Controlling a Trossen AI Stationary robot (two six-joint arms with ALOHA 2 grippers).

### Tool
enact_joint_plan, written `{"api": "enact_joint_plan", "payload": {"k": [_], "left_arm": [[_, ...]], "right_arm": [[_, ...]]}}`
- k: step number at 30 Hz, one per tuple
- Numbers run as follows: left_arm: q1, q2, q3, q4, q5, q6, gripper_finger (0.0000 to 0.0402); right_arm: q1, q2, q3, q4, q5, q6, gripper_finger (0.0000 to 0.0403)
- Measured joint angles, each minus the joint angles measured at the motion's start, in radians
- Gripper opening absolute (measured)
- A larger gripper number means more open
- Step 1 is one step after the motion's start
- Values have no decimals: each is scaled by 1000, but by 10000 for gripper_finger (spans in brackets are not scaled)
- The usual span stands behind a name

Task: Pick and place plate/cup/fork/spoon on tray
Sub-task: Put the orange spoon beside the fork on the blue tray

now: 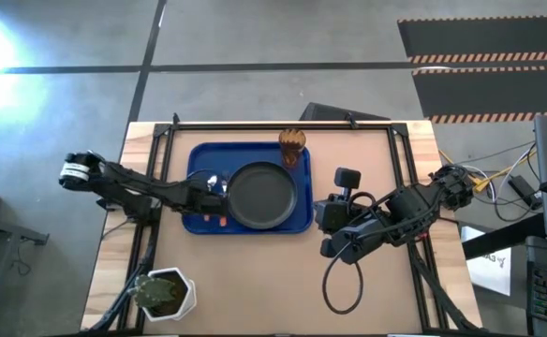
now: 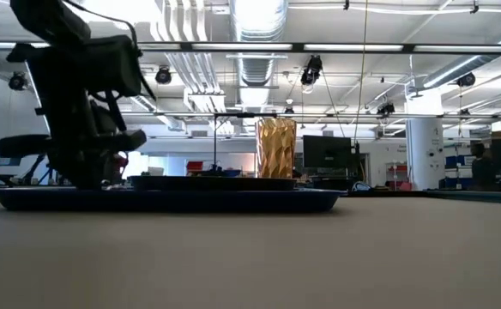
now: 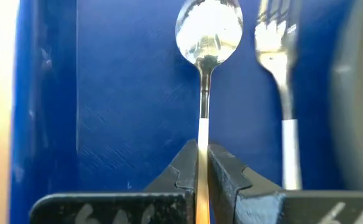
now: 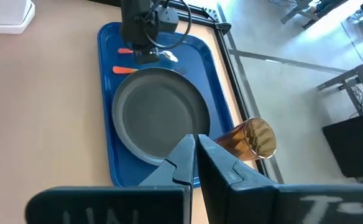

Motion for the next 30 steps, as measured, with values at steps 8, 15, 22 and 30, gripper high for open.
{"api": "enact_joint_plan", "payload": {"k": [8,15,22,30], "left_arm": [[9,-2,-36,33,12,-2,0],[10,-1,-35,35,7,4,2],[10,-1,-36,48,7,31,45],[10,-5,-35,55,7,33,81]], "right_arm": [[0,1,0,0,-5,13,9],[0,1,0,4,-5,23,9],[0,1,0,4,-5,23,9],[0,1,0,4,-5,20,9]]}}
